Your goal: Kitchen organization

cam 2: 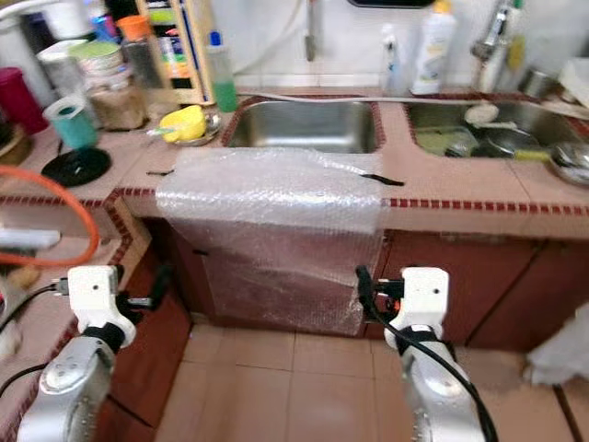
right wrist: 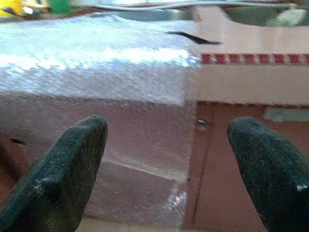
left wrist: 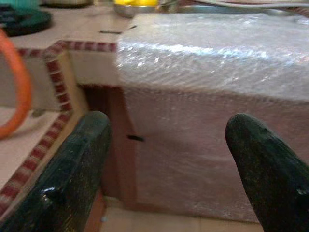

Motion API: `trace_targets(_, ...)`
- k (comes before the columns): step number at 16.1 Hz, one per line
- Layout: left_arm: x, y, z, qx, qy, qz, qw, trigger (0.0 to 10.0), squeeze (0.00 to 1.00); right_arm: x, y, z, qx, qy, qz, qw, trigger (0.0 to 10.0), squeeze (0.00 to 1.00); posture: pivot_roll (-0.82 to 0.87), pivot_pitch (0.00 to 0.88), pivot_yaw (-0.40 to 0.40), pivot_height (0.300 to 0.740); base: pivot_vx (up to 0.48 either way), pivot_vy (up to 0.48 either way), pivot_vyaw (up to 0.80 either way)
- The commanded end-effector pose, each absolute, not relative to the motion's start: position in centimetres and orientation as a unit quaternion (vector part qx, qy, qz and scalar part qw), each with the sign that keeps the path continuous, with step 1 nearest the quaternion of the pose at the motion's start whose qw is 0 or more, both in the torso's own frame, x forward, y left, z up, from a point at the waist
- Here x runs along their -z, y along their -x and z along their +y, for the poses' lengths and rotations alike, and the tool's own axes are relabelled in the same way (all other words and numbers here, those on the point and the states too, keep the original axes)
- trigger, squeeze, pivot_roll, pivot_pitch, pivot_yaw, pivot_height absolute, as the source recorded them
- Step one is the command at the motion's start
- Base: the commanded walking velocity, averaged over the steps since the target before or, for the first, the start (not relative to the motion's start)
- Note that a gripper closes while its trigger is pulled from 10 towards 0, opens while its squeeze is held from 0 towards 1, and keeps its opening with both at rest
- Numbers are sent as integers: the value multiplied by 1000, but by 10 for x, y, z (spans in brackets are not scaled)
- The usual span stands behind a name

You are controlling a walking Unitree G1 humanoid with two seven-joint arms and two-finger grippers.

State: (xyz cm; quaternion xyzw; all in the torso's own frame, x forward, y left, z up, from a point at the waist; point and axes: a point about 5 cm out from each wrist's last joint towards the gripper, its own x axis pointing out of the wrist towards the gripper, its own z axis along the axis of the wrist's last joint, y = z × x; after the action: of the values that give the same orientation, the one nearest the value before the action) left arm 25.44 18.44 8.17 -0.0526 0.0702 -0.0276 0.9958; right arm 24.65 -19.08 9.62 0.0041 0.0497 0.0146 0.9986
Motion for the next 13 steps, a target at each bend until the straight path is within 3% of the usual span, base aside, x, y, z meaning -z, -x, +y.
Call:
trace_targets(1, -84, -256, 175, 43, 53, 69, 995, 10000, 0, -98, -246, -195, -8, -2, 50, 999, 10000, 0, 5, 0, 79, 740, 0, 0, -625)
trace_targets(3, -85, -256, 174, 49, 53, 66, 995, 10000, 0, -98, -246, -195, -8, -2, 49, 999, 10000, 0, 5, 0, 79, 740, 0, 0, -519)
trace_targets(10, -100, -263, 169, 66, 62, 36, 995, 10000, 0, -100, -248, -193, -8, -5, 44, 999, 10000, 0, 6, 0, 80, 740, 0, 0, 0)
trace_targets(13, -115, -267, 159, 91, 71, 9, 993, 10000, 0, -105, -250, -193, -11, 2, 35, 999, 10000, 0, 6, 0, 76, 740, 0, 0, -785)
